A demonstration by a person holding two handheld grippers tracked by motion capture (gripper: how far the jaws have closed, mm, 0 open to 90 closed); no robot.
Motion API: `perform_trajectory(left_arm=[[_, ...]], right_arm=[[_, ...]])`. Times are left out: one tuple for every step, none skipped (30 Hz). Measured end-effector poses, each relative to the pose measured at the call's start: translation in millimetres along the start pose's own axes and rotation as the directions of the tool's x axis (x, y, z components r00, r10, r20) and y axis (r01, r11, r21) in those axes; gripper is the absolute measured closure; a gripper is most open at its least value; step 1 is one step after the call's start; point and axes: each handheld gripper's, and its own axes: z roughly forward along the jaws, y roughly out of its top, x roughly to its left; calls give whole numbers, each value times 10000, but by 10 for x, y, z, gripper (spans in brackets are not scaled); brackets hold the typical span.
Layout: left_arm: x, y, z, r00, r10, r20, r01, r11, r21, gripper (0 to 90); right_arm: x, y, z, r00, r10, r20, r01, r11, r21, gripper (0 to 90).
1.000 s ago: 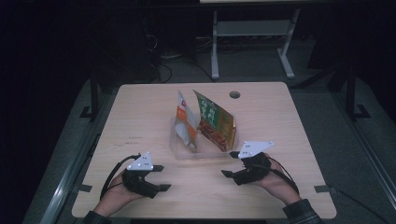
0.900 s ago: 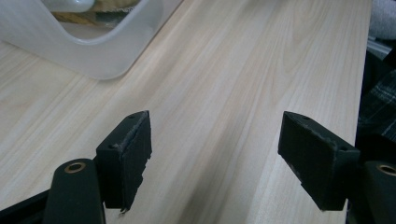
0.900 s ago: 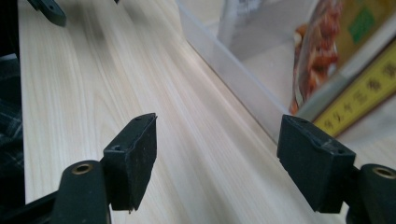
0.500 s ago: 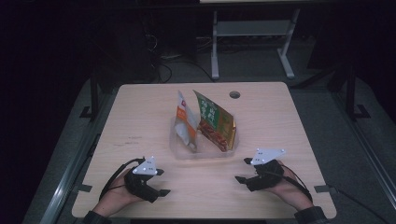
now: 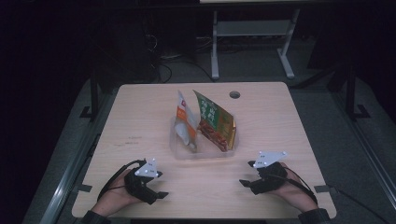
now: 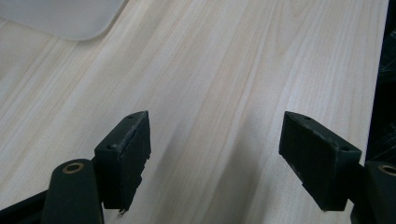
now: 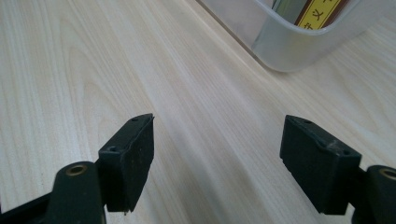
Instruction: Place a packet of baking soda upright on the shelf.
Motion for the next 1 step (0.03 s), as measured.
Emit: perform_trajectory(left_arm=[[2,0,-2,10000,1,-17,-1,10000,-16,243]], right_arm=[[-4,4,0,10000,12,8,-12,10000,-49,251]])
